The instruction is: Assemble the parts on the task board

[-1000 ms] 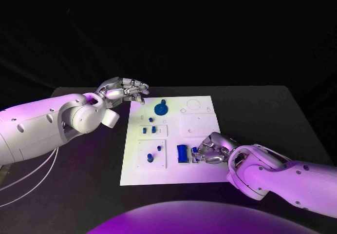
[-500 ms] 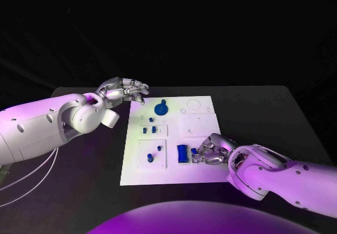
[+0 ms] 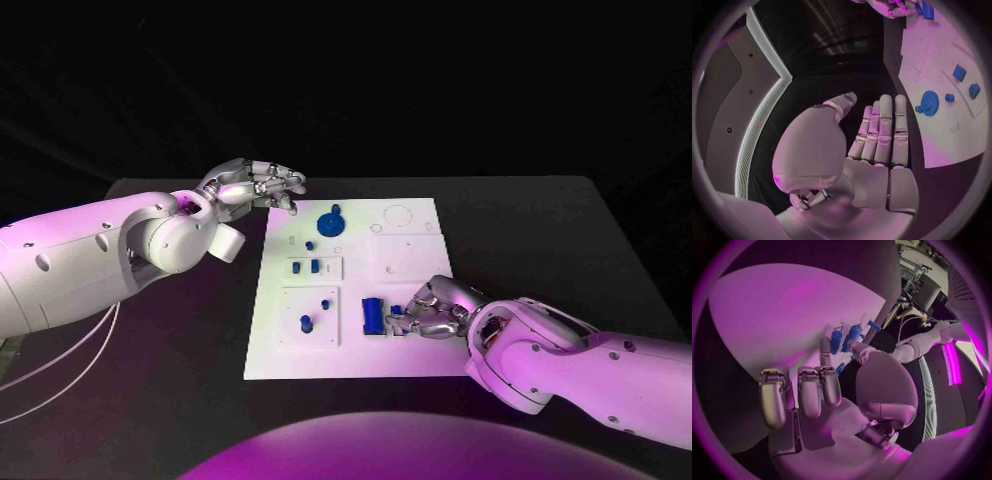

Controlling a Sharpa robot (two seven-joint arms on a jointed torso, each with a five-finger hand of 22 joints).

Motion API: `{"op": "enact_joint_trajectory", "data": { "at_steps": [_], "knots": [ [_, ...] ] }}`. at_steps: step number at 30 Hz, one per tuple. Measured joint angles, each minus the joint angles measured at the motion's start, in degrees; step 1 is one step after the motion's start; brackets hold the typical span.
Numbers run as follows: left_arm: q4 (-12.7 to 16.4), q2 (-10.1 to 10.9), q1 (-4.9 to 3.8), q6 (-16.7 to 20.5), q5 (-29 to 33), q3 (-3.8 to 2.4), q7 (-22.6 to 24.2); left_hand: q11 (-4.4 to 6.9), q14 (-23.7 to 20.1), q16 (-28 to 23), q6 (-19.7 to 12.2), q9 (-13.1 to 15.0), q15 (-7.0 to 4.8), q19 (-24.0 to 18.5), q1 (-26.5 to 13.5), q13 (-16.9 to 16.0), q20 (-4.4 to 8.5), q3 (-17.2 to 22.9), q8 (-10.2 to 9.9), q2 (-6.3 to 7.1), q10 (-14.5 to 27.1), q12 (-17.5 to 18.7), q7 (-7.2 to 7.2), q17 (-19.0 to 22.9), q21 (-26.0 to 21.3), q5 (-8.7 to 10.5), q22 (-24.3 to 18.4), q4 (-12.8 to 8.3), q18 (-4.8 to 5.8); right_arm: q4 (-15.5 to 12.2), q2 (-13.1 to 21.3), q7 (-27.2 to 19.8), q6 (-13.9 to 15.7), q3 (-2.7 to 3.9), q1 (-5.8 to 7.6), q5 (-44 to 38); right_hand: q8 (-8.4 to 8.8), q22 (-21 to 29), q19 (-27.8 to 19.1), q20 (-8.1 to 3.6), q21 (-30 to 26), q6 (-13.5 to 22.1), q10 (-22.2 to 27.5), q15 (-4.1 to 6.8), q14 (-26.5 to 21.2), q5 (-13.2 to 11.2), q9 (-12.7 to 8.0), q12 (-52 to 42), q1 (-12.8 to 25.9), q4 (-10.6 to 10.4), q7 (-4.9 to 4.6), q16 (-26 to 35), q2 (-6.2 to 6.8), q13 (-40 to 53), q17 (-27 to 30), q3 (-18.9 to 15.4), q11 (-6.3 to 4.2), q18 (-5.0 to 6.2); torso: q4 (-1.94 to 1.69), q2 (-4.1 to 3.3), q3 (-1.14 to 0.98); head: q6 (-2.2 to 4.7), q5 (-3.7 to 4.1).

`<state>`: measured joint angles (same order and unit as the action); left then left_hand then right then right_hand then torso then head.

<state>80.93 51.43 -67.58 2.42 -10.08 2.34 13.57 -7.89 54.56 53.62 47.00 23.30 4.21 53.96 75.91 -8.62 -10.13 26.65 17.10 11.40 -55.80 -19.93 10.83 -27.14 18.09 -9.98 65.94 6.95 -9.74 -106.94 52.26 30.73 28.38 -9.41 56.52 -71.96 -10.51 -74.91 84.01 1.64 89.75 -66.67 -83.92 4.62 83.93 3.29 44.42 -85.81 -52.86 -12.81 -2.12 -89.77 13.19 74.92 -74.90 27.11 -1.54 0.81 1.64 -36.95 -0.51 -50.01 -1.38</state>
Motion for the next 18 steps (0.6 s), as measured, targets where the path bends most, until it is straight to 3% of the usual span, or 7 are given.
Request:
{"op": "enact_joint_trajectory", "data": {
  "at_steps": [5, 10, 18],
  "knots": [
    [-0.11, 0.00, 0.01, -0.02, 0.00, 0.00, -0.04, 0.00, 0.00, 0.00, 0.00, 0.00, 0.00, 0.00, 0.00, 0.00, 0.00, 0.00, 0.00, 0.00, 0.00, 0.00, 0.00, 0.00, 0.00, 0.00, 0.00, 0.00, 0.00, -0.22, 0.21, -0.14, 0.11, 0.00, -0.02, -0.11, 0.00, 0.00, 0.00, 0.00, 0.00, -0.07, 0.00, 0.00, 0.00, 0.00, -0.02, 0.00, -0.01, -2.54, 0.06, 0.00, 0.01, 0.00, 0.00, -3.01, 0.00, 0.00, 0.02, 0.01, -0.01, 0.00, -0.07],
    [-0.18, -0.01, 0.01, -0.03, 0.00, 0.00, -0.08, 0.00, 0.00, 0.00, 0.00, 0.00, 0.00, 0.00, 0.00, 0.00, 0.00, 0.00, 0.00, 0.00, 0.00, 0.00, 0.00, 0.01, 0.00, 0.00, 0.00, 0.00, 0.00, -0.38, 0.52, -0.36, 0.12, 0.00, -0.02, -0.24, 0.00, -0.04, 0.00, 0.00, 0.00, -0.16, 0.00, 0.00, 0.00, 0.00, -0.02, 0.00, -0.27, -2.77, 0.16, 0.00, 0.24, 0.00, 0.00, -3.24, 0.00, 0.01, 0.02, 0.01, -0.01, 0.00, -0.09],
    [-0.23, -0.02, 0.01, -0.04, 0.00, 0.00, -0.12, 0.00, 0.00, 0.00, 0.00, 0.00, 0.00, 0.00, 0.00, 0.00, 0.00, 0.00, -0.02, 0.00, 0.00, 0.00, 0.00, 0.01, 0.00, 0.00, 0.00, 0.00, 0.00, -0.80, 1.00, -0.75, 0.05, 0.01, -0.02, -0.44, 0.00, -0.04, 0.00, 0.00, 0.00, -0.16, 0.00, 0.00, 0.00, 0.28, -0.11, -0.22, -3.19, -2.91, 0.16, 0.00, -0.49, 0.00, -0.05, -3.38, 0.00, 0.00, 0.02, 0.01, -0.02, 0.00, -0.01]
  ]
}}
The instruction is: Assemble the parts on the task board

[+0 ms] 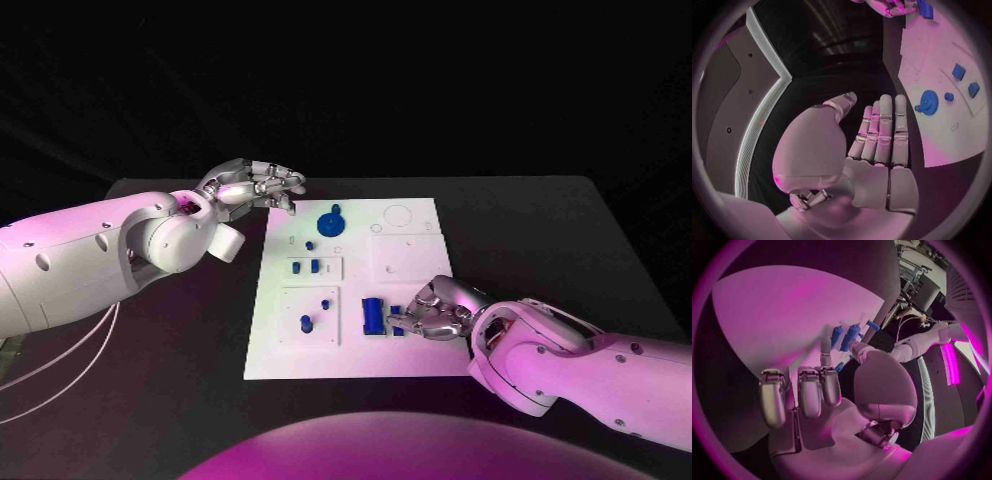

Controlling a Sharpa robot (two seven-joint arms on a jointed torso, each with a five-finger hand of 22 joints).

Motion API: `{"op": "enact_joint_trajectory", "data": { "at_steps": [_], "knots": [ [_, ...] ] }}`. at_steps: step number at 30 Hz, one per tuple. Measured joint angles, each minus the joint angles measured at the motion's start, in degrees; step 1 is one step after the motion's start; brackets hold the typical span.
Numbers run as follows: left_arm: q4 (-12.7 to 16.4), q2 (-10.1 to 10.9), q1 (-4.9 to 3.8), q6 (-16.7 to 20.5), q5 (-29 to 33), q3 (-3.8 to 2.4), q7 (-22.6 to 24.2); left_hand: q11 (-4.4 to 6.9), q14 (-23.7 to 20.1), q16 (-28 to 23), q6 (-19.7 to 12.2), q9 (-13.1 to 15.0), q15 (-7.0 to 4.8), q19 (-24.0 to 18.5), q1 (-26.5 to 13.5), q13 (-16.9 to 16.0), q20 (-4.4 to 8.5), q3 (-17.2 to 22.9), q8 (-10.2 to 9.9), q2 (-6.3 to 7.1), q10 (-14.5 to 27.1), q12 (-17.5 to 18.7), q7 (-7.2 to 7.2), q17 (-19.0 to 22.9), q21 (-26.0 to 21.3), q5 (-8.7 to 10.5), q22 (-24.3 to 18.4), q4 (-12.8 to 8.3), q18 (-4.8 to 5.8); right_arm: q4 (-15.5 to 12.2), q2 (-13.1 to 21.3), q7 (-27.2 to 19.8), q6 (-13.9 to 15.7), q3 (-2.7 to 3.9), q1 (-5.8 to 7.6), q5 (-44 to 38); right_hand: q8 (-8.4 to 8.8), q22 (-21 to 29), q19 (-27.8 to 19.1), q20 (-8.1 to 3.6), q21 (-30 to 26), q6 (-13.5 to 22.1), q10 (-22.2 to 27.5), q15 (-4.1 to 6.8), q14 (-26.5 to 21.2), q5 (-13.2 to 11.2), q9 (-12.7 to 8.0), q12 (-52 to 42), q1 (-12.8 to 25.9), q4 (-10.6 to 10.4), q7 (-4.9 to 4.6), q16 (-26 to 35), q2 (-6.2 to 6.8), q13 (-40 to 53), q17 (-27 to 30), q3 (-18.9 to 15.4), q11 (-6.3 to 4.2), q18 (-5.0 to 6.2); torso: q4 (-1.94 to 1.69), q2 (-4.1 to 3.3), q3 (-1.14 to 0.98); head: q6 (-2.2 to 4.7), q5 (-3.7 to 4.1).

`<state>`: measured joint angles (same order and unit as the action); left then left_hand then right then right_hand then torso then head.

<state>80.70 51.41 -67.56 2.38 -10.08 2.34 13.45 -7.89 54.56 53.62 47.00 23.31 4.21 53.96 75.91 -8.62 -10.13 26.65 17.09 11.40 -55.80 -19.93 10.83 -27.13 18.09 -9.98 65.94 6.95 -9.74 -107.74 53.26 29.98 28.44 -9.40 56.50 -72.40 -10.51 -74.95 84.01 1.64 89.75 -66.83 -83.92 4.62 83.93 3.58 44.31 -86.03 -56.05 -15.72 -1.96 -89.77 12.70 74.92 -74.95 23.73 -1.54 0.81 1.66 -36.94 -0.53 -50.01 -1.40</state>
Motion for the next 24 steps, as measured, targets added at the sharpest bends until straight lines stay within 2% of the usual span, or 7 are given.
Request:
{"op": "enact_joint_trajectory", "data": {
  "at_steps": [1, 5, 10, 24],
  "knots": [
    [0.00, 0.00, 0.00, 0.00, 0.00, 0.00, 0.00, 0.00, 0.00, 0.00, 0.00, 0.00, 0.00, 0.00, 0.00, 0.00, 0.00, 0.00, 0.00, 0.00, 0.00, 0.00, 0.00, 0.00, 0.00, 0.00, 0.00, 0.00, 0.00, -0.01, 0.05, -0.03, -0.02, 0.00, 0.00, -0.01, 0.00, 0.00, 0.00, 0.00, 0.00, 0.00, 0.00, 0.00, 0.00, 0.09, -0.03, 0.00, -0.59, 0.14, 0.00, 0.00, 0.03, 0.00, 0.00, 0.14, 0.00, 0.00, 0.00, 0.00, 0.00, 0.00, 0.00],
    [0.00, 0.00, 0.00, 0.00, 0.00, 0.00, -0.01, 0.00, 0.00, 0.00, 0.00, 0.00, 0.00, 0.00, 0.00, 0.00, 0.00, 0.00, 0.00, 0.00, 0.00, 0.00, 0.00, 0.00, 0.00, 0.00, 0.00, 0.00, 0.00, 0.09, 0.45, -0.25, -0.25, 0.00, 0.00, -0.09, 0.33, 0.00, 0.00, 0.00, 0.00, 0.00, 0.00, 0.21, 0.21, 0.74, -0.31, 0.00, -5.85, 2.88, 0.00, 0.00, 0.38, 0.00, 0.00, 2.88, 0.00, 0.00, 0.00, 0.01, 0.02, 0.00, 0.03],
    [0.00, 0.02, 0.00, 0.00, 0.00, 0.01, -0.02, 0.00, 0.00, 0.00, 0.00, 0.00, 0.00, 0.00, 0.00, 0.00, 0.00, 0.00, 0.00, 0.00, 0.00, 0.00, 0.00, 0.01, 0.00, 0.00, 0.00, 0.00, 0.00, 0.18, 0.49, -0.65, -0.81, 0.00, 0.00, -0.19, 0.33, 0.01, 0.00, 0.00, 0.00, 0.00, 0.00, 0.21, 0.21, -0.09, -0.39, 0.00, -7.47, 4.69, 0.00, 0.00, 1.63, 0.00, 0.01, 2.29, 0.00, 0.00, -0.02, 0.01, 0.02, 0.00, -0.05],
    [-0.04, 0.01, 0.00, -0.01, 0.00, 0.01, -0.18, 0.00, 0.00, 0.00, 0.00, 0.01, 0.00, 0.00, 0.00, 0.00, 0.00, 0.00, -0.01, 0.00, 0.00, 0.00, 0.00, -0.06, 0.00, 0.00, 0.00, 0.00, 0.00, 1.26, 0.06, -1.25, -1.86, -0.01, 0.00, -0.35, 0.33, 0.02, 0.00, 0.00, 0.00, 0.00, 0.00, 0.21, 0.21, -0.37, -0.59, -0.24, -7.46, 3.93, 0.00, 0.00, 1.63, 0.00, 0.02, 0.63, 0.00, 0.00, -0.03, -0.01, 0.05, 0.00, -0.28]
  ]
}}
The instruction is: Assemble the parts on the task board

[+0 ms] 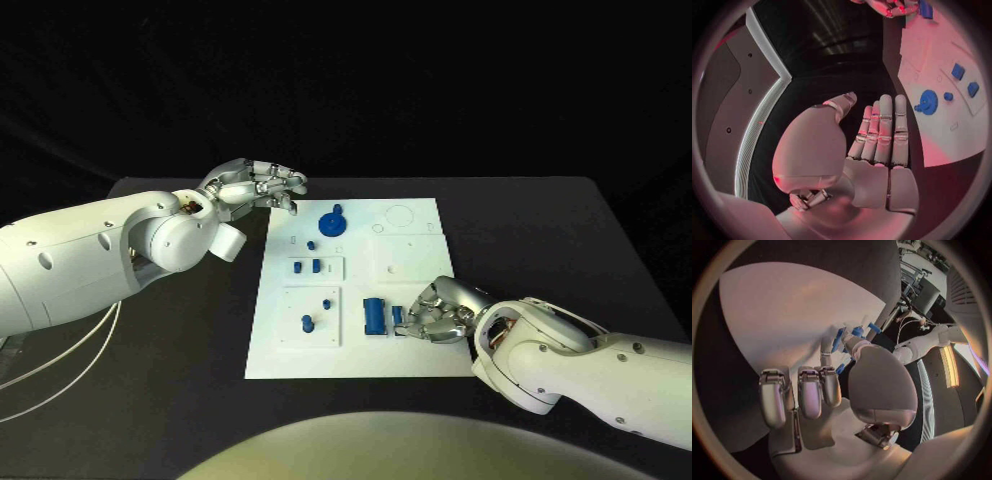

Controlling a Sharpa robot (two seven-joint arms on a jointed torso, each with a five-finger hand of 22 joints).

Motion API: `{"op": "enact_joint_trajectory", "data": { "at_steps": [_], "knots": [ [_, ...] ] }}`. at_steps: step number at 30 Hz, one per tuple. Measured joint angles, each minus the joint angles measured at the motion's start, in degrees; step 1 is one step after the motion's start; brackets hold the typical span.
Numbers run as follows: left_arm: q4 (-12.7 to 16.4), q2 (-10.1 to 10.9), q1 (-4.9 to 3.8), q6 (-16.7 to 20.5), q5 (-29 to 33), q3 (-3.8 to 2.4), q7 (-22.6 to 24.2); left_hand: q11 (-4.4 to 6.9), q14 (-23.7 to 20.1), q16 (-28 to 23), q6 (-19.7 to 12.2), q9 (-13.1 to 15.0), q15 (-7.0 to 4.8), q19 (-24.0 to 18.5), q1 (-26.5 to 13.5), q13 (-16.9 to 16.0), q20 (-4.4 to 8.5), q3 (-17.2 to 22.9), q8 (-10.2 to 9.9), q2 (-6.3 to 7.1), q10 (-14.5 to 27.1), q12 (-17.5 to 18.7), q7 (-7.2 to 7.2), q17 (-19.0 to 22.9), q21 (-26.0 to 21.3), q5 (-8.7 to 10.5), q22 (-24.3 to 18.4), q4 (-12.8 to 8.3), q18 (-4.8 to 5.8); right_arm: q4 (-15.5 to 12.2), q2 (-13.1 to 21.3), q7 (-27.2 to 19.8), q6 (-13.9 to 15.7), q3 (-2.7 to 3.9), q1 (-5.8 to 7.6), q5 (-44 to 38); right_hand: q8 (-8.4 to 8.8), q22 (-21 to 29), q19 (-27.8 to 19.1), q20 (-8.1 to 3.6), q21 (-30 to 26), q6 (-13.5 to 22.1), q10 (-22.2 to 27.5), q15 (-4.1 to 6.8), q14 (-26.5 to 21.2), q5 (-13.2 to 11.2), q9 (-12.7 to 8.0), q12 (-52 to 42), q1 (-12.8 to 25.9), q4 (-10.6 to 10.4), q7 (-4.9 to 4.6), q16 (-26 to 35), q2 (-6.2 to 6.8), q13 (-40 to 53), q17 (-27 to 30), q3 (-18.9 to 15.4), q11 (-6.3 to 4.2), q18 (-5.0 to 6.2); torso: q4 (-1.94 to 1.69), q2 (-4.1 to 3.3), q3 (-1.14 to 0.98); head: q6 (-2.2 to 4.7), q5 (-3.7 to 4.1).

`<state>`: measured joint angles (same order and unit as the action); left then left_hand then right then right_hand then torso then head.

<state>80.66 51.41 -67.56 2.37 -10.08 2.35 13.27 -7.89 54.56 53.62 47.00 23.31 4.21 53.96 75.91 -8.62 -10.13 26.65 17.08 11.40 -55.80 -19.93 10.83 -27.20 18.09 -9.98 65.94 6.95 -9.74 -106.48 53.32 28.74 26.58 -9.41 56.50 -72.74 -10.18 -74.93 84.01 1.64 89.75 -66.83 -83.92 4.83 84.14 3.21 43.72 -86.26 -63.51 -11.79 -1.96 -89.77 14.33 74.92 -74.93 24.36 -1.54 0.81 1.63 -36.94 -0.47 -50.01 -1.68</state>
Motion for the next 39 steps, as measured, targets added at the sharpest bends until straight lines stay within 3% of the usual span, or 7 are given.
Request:
{"op": "enact_joint_trajectory", "data": {
  "at_steps": [8, 14, 19, 22, 33, 36, 39],
  "knots": [
    [-0.01, -0.02, 0.00, 0.00, 0.00, 0.03, -0.04, 0.00, 0.00, 0.00, 0.00, 0.00, 0.00, 0.00, 0.00, 0.00, 0.00, 0.00, 0.00, 0.00, 0.00, 0.00, 0.00, 0.00, -0.20, 0.00, -0.04, 0.00, 0.00, -0.04, 0.59, -1.29, 0.61, 0.00, 0.08, 0.35, 0.00, 0.01, 0.00, 0.00, -0.57, 0.00, 0.00, 0.00, 0.00, 0.00, -0.08, 0.68, 0.10, -0.80, 0.00, 0.00, -0.70, 0.00, 0.00, -1.81, 0.00, 0.00, 0.00, 0.06, 0.00, 0.00, -0.01],
    [-0.14, -0.20, 0.05, 0.13, 0.30, 0.32, 0.52, 0.00, 0.00, 0.00, -0.21, -0.07, 0.00, 0.00, -0.96, -0.12, 0.00, -0.27, 0.33, -0.25, 0.00, -0.37, 0.21, -0.10, -0.53, 0.79, -0.20, 0.27, 0.00, 0.63, 1.43, -10.44, 3.80, 0.01, 1.74, 5.36, 3.26, 0.01, -0.04, 1.02, -11.20, 6.17, 0.02, -1.15, -0.11, 0.82, -0.97, 8.66, -1.72, -2.15, -2.59, 0.66, -2.46, 0.00, 0.01, -4.85, 1.68, 0.92, 0.04, 0.47, 0.18, 0.00, 0.18],
    [-0.56, -0.81, 0.80, 0.80, 1.39, 0.54, 2.17, 0.00, -4.77, -6.10, -1.56, -0.66, 0.93, -3.30, -1.74, 0.34, -0.91, -2.82, 0.63, -0.22, 0.00, 0.30, -1.15, 1.73, -4.77, 5.20, -2.90, 1.16, 0.01, 6.95, 0.07, -23.28, 5.51, 0.16, 4.96, 16.02, 5.39, 0.07, -9.56, 2.72, -35.61, 10.27, 11.90, -3.07, -0.98, 2.07, -2.71, 31.70, -5.74, 0.60, -4.71, 11.24, -3.39, -4.00, 2.27, -2.07, 3.58, 5.85, 0.20, 1.40, 0.62, 0.26, 0.52],
    [-1.33, -1.64, 1.50, 1.74, 2.61, 0.58, 3.92, 0.00, -7.30, -13.25, -1.90, -1.18, 1.95, -6.57, -1.69, 1.37, -2.03, -4.61, 0.09, -0.27, 0.00, 2.57, -1.77, 4.07, -10.10, 6.35, -7.33, 1.81, 0.02, 12.51, -1.88, -29.99, 5.51, 0.49, 6.66, 24.09, 5.83, 7.00, -20.95, 4.04, -60.17, 11.70, 22.49, -4.39, -10.35, 2.24, -4.36, 51.65, -7.11, 2.43, -5.75, 30.28, -3.14, -17.33, 19.00, 2.09, 4.84, 8.94, 0.36, 2.12, 0.84, 1.90, 0.87],
    [-10.82, -8.70, 4.29, 6.37, 8.83, 0.39, 10.74, 2.09, -11.93, -37.65, -1.01, -5.11, 3.08, -17.19, 1.45, 4.86, -6.02, -10.94, -3.96, -3.41, 0.46, 14.52, -2.67, 10.74, -14.44, 6.65, -26.71, 3.82, 0.00, 36.37, -13.15, -46.70, -0.02, 1.76, 8.50, 51.62, 6.11, 29.85, -31.49, 10.90, -83.68, 14.50, 25.60, -11.59, -27.42, 2.05, -12.34, 80.71, -7.54, 10.55, -9.80, 73.66, -3.16, -54.06, 44.15, 10.82, 10.62, 8.94, 0.26, 4.69, 0.82, 9.20, 1.20],
    [-13.57, -10.79, 5.15, 7.66, 10.02, 0.15, 12.27, 1.73, -12.61, -39.93, -1.00, -5.93, 3.59, -18.03, 1.91, 4.91, -6.13, -11.57, -4.49, -3.87, 1.37, 15.86, -2.65, 11.95, -14.44, 6.65, -29.34, 3.63, 0.01, 42.72, -15.03, -49.09, -1.90, 2.05, 8.48, 55.27, 5.97, 33.68, -31.52, 11.48, -85.55, 14.53, 25.48, -12.41, -29.00, 1.78, -14.10, 82.51, -7.70, 11.99, -9.82, 77.88, -3.66, -58.79, 47.11, 10.18, 10.75, 8.93, -0.04, 5.14, 0.66, 11.15, 1.18],
    [-13.71, -10.80, 5.23, 7.89, 10.16, 0.17, 12.39, 3.20, -24.22, -43.99, -13.40, -10.85, 1.32, -28.15, -4.45, 5.99, -1.75, -16.00, -8.15, -6.44, 16.47, 17.15, -4.70, 16.33, -15.54, 7.39, -39.79, 0.74, 2.17, 43.00, -14.85, -49.32, -1.92, 2.13, 8.52, 55.82, 6.83, 45.63, -45.82, 8.37, -87.00, 28.90, 32.77, -10.39, -44.27, 0.46, -22.50, 83.64, -1.61, 12.20, -6.84, 81.71, -7.21, -63.92, 55.19, 0.68, 8.62, 6.92, -0.09, 5.23, 0.63, 11.38, 1.13]
  ]
}}
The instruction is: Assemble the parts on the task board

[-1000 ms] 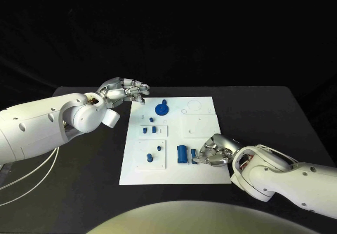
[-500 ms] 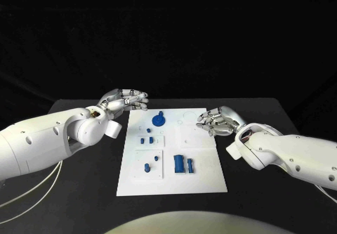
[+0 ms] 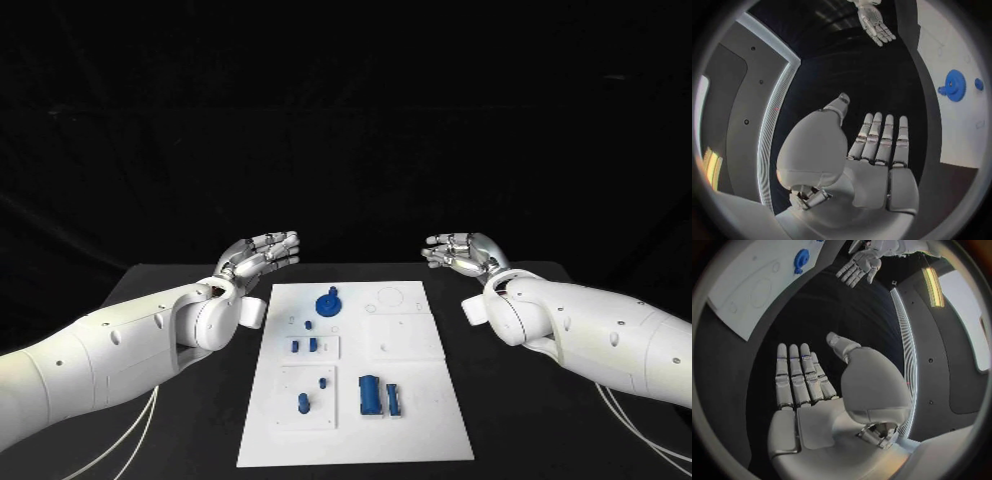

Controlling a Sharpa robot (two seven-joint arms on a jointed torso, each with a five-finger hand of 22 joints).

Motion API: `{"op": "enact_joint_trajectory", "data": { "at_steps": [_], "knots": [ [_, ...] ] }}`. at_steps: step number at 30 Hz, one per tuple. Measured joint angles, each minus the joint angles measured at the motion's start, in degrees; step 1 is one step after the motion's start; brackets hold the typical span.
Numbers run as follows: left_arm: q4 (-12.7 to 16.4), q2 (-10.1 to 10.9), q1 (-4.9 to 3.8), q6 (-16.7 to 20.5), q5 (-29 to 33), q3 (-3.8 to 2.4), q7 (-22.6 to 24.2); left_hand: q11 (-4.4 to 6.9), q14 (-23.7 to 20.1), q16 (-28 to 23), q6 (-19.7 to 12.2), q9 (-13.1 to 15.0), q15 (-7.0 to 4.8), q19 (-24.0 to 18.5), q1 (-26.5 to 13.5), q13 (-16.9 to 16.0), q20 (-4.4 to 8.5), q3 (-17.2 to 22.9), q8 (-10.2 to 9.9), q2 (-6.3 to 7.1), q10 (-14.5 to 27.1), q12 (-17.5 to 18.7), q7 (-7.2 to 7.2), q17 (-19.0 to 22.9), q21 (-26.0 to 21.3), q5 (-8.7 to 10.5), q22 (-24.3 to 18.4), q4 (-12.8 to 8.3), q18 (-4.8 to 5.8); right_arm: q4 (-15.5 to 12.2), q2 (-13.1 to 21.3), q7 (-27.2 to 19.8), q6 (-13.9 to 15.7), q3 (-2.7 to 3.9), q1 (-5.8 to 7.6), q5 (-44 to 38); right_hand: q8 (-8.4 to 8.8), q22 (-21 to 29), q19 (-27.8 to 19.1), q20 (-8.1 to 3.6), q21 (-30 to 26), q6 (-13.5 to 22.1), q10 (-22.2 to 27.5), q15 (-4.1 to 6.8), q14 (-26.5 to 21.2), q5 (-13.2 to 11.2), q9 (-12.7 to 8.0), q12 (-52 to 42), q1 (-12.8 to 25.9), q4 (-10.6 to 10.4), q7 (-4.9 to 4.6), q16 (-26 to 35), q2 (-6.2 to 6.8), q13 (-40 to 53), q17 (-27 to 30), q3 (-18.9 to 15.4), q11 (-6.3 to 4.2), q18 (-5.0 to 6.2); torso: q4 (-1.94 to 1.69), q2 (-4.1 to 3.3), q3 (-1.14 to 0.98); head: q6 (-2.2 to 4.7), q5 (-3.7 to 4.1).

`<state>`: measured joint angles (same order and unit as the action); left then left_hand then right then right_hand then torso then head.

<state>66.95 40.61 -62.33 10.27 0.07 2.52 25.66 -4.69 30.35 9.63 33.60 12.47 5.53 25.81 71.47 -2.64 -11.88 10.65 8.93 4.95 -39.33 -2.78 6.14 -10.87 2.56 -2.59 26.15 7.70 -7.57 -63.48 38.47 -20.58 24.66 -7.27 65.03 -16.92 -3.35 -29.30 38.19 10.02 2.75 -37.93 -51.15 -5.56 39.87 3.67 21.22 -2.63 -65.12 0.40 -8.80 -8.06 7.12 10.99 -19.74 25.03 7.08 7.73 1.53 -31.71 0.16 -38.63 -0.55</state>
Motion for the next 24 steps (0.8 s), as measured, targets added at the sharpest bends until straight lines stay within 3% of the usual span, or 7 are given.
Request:
{"op": "enact_joint_trajectory", "data": {
  "at_steps": [4, 7, 9, 12, 15, 17, 24],
  "knots": [
    [1.05, 0.36, 0.02, 0.50, -0.02, -0.07, -0.16, 2.24, -14.26, -4.54, -15.77, -5.85, -2.63, -12.11, -10.71, 1.23, 5.62, -4.97, -4.21, -2.33, 18.47, 1.31, -2.85, 5.11, -1.18, 1.24, -12.27, -3.65, 3.64, -1.90, 0.28, 0.08, 0.52, 0.49, -0.36, 0.20, 1.62, 13.76, -17.98, -4.74, -1.31, 17.81, 22.78, 2.60, -18.71, -1.72, -9.95, 1.24, 9.78, -0.20, 4.16, 3.80, -3.33, -5.20, 9.28, -11.76, -3.36, -3.63, -0.09, -0.01, 0.00, 0.31, 0.07],
    [2.96, 0.62, 0.21, 1.65, -0.03, -0.31, -0.17, 3.19, -20.40, -6.47, -22.58, -8.38, -3.72, -17.33, -18.78, 1.76, 8.01, -6.99, -6.00, -3.33, 26.45, 1.67, -4.12, 7.30, -1.51, 1.54, -17.57, -5.35, 4.55, -4.63, 1.03, -0.06, 1.44, 1.31, -0.91, 0.92, 2.28, 19.80, -25.82, -6.79, -1.67, 25.61, 33.75, 3.75, -26.94, -2.49, -14.33, 1.58, 27.11, -0.27, 5.97, 5.46, -4.78, -7.44, 13.34, -16.92, -4.81, -4.70, -0.36, 0.07, -0.03, 1.26, 0.20],
    [4.47, 0.88, 0.39, 2.82, -0.03, -0.49, -0.14, 3.66, -23.55, -7.49, -26.09, -9.69, -4.32, -20.05, -33.24, 2.04, 9.21, -8.16, -6.90, -3.85, 30.54, 2.10, -4.76, 8.44, -1.92, 1.92, -20.30, -6.05, 5.45, -6.84, 1.60, -0.33, 2.35, 1.98, -1.32, 1.65, 2.50, 22.82, -29.74, -7.82, -1.98, 29.52, 39.28, 4.32, -31.04, -2.68, -16.51, 1.97, 38.86, -0.30, 6.85, 6.29, -5.53, -8.56, 15.37, -19.50, -5.53, -5.76, -0.62, 0.18, -0.06, 2.13, 0.32],
    [7.56, 1.50, 0.69, 5.74, -0.03, -0.85, 0.01, 4.08, -26.19, -8.33, -28.97, -10.77, -4.80, -22.19, -47.78, 2.26, 10.24, -9.03, -7.72, -4.30, 33.90, 2.12, -5.27, 9.39, -1.95, 1.92, -22.56, -6.74, 5.95, -11.57, 2.68, -1.09, 4.50, 3.39, -2.15, 3.54, 2.61, 25.34, -32.98, -8.68, -2.25, 32.78, 43.88, 4.84, -34.43, -2.90, -18.34, 2.03, 48.98, -0.33, 7.63, 6.83, -6.16, -9.51, 17.07, -21.62, -6.14, -6.06, -0.98, 0.32, -0.10, 3.20, 0.44],
    [11.08, 2.14, 1.02, 9.51, -0.02, -1.24, 0.26, 4.33, -27.89, -8.66, -30.89, -11.45, -5.10, -23.67, -57.34, 2.39, 10.98, -9.65, -8.09, -4.55, 36.12, 2.40, -5.62, 9.99, -2.17, 2.17, -24.00, -7.23, 6.36, -16.44, 3.80, -2.21, 7.14, 4.73, -3.02, 5.92, 2.94, 26.98, -35.14, -9.23, -2.26, 34.91, 46.87, 5.10, -36.67, -3.16, -19.53, 2.25, 55.61, -0.34, 8.10, 7.27, -6.55, -10.12, 18.17, -23.01, -6.54, -6.06, -1.27, 0.42, -0.13, 3.91, 0.52],
    [13.81, 2.58, 1.30, 12.76, -0.02, -1.52, 0.54, 4.38, -28.41, -8.98, -31.56, -11.72, -5.38, -24.06, -61.19, 2.42, 11.37, -9.74, -8.18, -4.67, 37.01, 2.40, -5.85, 10.22, -2.21, 2.17, -24.62, -7.32, 6.36, -19.61, 4.52, -3.17, 9.25, 5.55, -3.60, 7.85, 2.94, 27.61, -35.84, -9.56, -2.26, 35.66, 48.03, 5.22, -37.56, -3.16, -20.00, 2.25, 58.21, -0.41, 8.36, 7.29, -6.71, -10.36, 18.59, -23.53, -6.69, -6.95, -1.37, 0.46, -0.15, 4.07, 0.54],
    [20.45, 3.70, 1.96, 23.40, -0.01, -2.23, 1.62, 4.59, -29.53, -9.22, -32.67, -12.23, -5.51, -24.98, -68.33, 2.52, 11.78, -10.02, -8.53, -4.86, 38.40, 2.40, -5.96, 10.65, -2.22, 2.17, -25.67, -7.61, 6.36, -25.58, 6.03, -5.92, 15.18, 7.09, -4.69, 13.21, 3.13, 29.01, -37.77, -9.94, -2.47, 37.49, 50.57, 5.57, -39.39, -3.38, -21.00, 2.25, 64.19, -0.40, 8.70, 7.84, -7.06, -10.82, 19.51, -24.79, -7.00, -6.95, -1.50, 0.52, -0.15, 4.24, 0.55]
  ]
}}
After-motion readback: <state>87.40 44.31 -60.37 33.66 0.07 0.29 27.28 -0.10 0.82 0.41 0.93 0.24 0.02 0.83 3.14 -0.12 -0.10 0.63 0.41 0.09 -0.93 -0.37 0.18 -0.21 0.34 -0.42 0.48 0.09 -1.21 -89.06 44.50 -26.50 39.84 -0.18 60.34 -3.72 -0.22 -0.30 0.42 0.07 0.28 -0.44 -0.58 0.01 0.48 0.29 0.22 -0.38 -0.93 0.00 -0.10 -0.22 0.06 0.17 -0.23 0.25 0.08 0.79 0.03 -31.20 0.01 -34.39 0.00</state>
